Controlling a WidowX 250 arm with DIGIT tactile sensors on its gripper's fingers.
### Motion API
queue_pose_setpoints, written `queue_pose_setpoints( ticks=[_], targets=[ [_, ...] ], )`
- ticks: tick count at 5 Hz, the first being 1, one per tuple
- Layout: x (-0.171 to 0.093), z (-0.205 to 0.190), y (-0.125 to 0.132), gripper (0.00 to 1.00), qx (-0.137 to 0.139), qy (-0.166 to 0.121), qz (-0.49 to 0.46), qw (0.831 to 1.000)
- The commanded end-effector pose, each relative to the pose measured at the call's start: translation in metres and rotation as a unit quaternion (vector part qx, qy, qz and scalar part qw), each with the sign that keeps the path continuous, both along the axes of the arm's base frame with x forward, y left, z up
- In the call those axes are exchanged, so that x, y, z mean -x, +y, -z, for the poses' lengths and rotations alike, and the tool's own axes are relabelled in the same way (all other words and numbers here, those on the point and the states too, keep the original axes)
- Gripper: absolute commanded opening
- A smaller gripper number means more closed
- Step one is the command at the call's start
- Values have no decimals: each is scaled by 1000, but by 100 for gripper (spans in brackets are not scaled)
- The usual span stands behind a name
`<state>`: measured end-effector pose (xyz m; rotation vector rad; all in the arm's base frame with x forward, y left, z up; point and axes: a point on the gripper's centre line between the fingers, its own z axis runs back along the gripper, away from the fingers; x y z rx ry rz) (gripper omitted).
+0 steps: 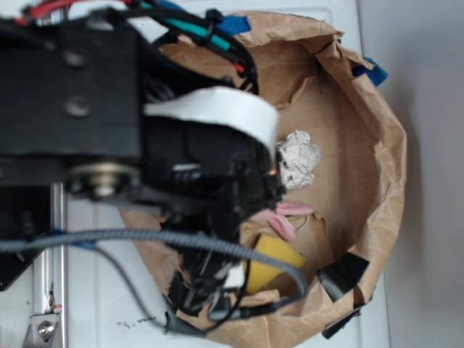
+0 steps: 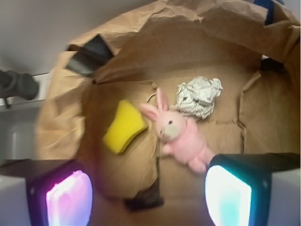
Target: Grab the white paper.
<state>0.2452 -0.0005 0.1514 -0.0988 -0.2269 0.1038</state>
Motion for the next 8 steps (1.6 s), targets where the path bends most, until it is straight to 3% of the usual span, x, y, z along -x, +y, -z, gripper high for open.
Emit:
queue_pose_setpoints(
  ticks=[1,3,5,8],
  targets=[
    [-14,4,24,100,-25,-23,-5,999],
    [-14,4,24,100,-25,-23,-5,999],
    [-47,44,30,100,5,-68,-58,996],
    [-83,80,28,100,-30,-87,-102,991]
  ],
)
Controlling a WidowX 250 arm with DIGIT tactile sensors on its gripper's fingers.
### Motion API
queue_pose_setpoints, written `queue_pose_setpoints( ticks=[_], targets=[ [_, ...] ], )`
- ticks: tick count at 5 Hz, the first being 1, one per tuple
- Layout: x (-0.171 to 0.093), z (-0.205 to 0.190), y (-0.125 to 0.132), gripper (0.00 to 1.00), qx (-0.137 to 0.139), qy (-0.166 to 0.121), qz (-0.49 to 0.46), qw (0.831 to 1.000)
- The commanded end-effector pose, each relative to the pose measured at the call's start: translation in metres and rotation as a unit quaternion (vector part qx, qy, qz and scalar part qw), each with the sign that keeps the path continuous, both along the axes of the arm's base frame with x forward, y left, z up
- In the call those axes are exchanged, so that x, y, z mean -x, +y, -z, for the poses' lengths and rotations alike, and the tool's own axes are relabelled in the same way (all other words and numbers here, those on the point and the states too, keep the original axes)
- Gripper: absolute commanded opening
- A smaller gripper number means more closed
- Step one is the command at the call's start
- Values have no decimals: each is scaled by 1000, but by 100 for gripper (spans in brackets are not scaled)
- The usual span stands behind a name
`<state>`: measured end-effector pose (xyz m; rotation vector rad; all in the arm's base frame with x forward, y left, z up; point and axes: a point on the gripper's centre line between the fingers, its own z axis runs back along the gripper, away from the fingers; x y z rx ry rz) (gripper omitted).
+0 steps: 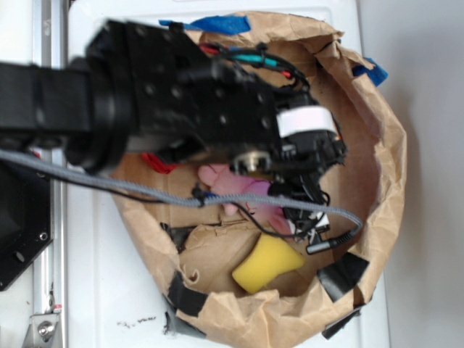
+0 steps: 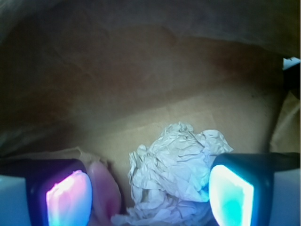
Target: Grab the white paper.
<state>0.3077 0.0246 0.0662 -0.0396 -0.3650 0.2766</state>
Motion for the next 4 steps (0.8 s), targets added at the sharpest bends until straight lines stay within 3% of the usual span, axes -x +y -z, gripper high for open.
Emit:
queue_pose_setpoints(
  ticks=[1,2,3,4],
  targets=[
    [-25,3,5,100,-17,-16,-15,1000],
    [-17,13,1,100,-43,-8,12,999],
    [-15,18,2,0,-49,-5,10,999],
    [-15,17,3,0,-49,-9,11,999]
  ],
)
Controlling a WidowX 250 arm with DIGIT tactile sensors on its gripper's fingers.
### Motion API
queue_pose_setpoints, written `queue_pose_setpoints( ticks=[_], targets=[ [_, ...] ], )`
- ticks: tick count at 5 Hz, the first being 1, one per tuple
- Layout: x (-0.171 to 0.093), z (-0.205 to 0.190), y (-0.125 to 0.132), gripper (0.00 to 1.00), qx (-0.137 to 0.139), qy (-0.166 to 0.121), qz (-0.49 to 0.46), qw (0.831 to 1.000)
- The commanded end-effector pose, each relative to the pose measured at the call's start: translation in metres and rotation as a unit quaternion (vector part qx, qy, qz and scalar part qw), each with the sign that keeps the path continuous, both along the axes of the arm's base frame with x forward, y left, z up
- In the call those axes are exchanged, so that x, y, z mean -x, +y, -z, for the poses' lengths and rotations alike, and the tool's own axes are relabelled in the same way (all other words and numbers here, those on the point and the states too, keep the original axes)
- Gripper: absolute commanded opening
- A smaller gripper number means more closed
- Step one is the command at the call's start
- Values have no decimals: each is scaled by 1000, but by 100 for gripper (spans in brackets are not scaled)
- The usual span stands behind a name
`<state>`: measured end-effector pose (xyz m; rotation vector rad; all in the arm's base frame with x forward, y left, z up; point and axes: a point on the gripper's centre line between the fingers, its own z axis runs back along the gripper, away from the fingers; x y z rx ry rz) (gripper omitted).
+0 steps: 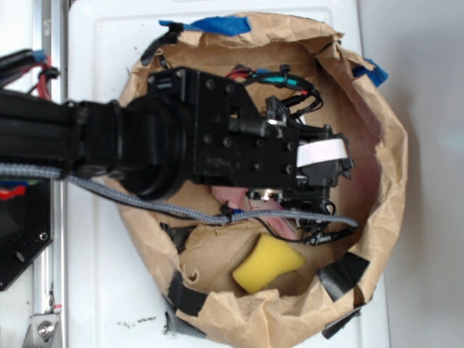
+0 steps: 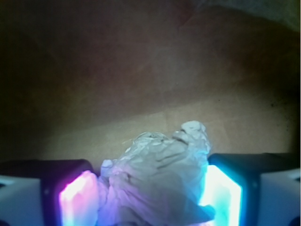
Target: Grab the white paper.
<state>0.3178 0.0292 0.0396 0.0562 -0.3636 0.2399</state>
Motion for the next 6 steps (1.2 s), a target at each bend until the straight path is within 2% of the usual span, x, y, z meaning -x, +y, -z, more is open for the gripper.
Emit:
queue_pose_setpoints(
  ticks=[1,2,3,4,5,6],
  targets=[
    [-5,-9,0,0,-1,-17,-2,1000],
    [-5,-9,0,0,-2,-19,-3,1000],
    [3,-35,-4,0,8,-21,-5,1000],
    [30,-85,-16,0,38,-49,16,998],
    [46,-128,-10,0,43,-17,-6,999],
    [53,-144,-2,0,14,45,-32,998]
  ],
)
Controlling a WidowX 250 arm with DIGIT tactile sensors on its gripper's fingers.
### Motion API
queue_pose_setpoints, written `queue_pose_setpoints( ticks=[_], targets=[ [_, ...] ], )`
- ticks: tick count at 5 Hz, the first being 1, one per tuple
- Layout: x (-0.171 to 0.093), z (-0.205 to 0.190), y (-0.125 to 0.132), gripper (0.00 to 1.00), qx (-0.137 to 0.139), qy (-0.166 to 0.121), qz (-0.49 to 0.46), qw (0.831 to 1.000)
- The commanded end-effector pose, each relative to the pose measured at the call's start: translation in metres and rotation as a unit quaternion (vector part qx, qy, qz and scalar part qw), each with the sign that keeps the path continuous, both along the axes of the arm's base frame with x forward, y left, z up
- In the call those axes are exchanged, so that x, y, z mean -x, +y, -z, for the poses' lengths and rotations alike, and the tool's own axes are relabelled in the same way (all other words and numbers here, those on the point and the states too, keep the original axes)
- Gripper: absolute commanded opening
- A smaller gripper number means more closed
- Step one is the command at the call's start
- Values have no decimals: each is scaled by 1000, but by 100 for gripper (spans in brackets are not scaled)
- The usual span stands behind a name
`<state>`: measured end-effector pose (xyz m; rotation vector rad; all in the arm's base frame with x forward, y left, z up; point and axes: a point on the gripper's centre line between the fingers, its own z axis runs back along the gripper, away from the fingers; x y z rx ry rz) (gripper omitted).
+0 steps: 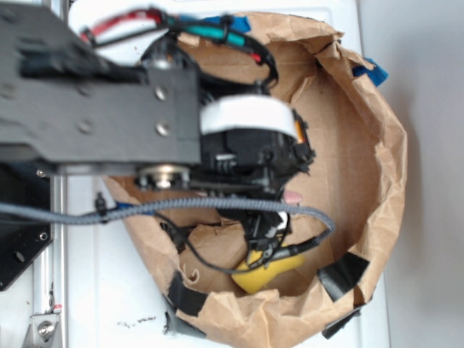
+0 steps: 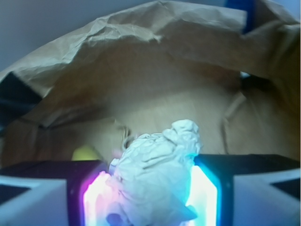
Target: Grab the white paper.
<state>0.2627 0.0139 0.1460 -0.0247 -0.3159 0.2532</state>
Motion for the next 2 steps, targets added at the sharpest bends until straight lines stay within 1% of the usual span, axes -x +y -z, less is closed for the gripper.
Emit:
queue_pose_setpoints(
  ticks=[1,2],
  targets=[
    [-1,-41,17,0,-39,57,-45,997],
    [-3,-39,17,0,-47,56,-52,996]
  ],
)
